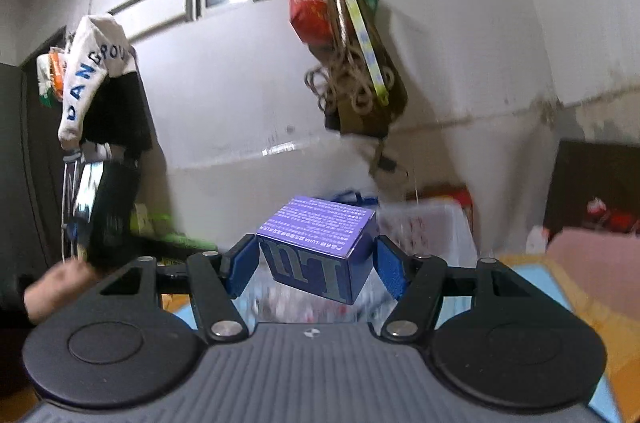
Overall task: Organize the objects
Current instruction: 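Carry the purple box over the basket and release it inside, then grasp the clear plastic bottle on the table with the right gripper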
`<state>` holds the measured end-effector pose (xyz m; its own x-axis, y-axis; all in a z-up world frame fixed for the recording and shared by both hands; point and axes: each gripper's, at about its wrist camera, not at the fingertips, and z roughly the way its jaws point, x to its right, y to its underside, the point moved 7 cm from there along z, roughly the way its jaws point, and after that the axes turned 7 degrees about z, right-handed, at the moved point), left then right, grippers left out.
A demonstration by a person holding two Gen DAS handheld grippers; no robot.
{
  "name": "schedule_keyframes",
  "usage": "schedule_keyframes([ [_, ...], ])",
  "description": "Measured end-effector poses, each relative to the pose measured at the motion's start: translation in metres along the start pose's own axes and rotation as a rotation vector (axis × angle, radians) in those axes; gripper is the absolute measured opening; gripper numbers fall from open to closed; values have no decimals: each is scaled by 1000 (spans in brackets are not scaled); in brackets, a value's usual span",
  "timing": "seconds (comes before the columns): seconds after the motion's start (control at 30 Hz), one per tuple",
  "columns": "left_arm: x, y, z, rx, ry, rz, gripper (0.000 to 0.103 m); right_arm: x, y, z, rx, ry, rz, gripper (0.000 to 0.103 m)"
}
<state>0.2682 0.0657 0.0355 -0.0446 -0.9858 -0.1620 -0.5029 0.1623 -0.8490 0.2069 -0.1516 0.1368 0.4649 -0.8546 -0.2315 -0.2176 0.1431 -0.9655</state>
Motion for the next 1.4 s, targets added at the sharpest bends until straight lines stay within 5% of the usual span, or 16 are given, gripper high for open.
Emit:
schedule_keyframes([
  [0.17,1,0,0,-1,2,-1,39,3,-22,62,-102,-14,2,66],
  [0.43,4,-1,1,-2,5,-4,39,-6,-13,121,-199,4,-52,66],
  [0.53,4,-1,1,-3,9,-8,39,-7,-9,129,-184,21,-96,82],
  [0.57,3,0,1,-4,10,-9,39,-5,-9,128,-167,35,-111,101],
  [0.6,3,0,0,-4,11,-10,39,-4,-10,127,-137,65,-117,103],
  [0.97,3,1,-1,-3,15,-11,39,5,4,62,-38,122,-36,103],
  [1.13,3,1,-2,-2,13,-10,39,5,41,34,-47,144,59,103],
  [1.3,3,1,-2,-2,12,-10,39,-21,108,19,-119,75,166,103],
  [1.4,2,1,-2,-1,9,-4,39,-48,130,10,-92,81,90,103],
])
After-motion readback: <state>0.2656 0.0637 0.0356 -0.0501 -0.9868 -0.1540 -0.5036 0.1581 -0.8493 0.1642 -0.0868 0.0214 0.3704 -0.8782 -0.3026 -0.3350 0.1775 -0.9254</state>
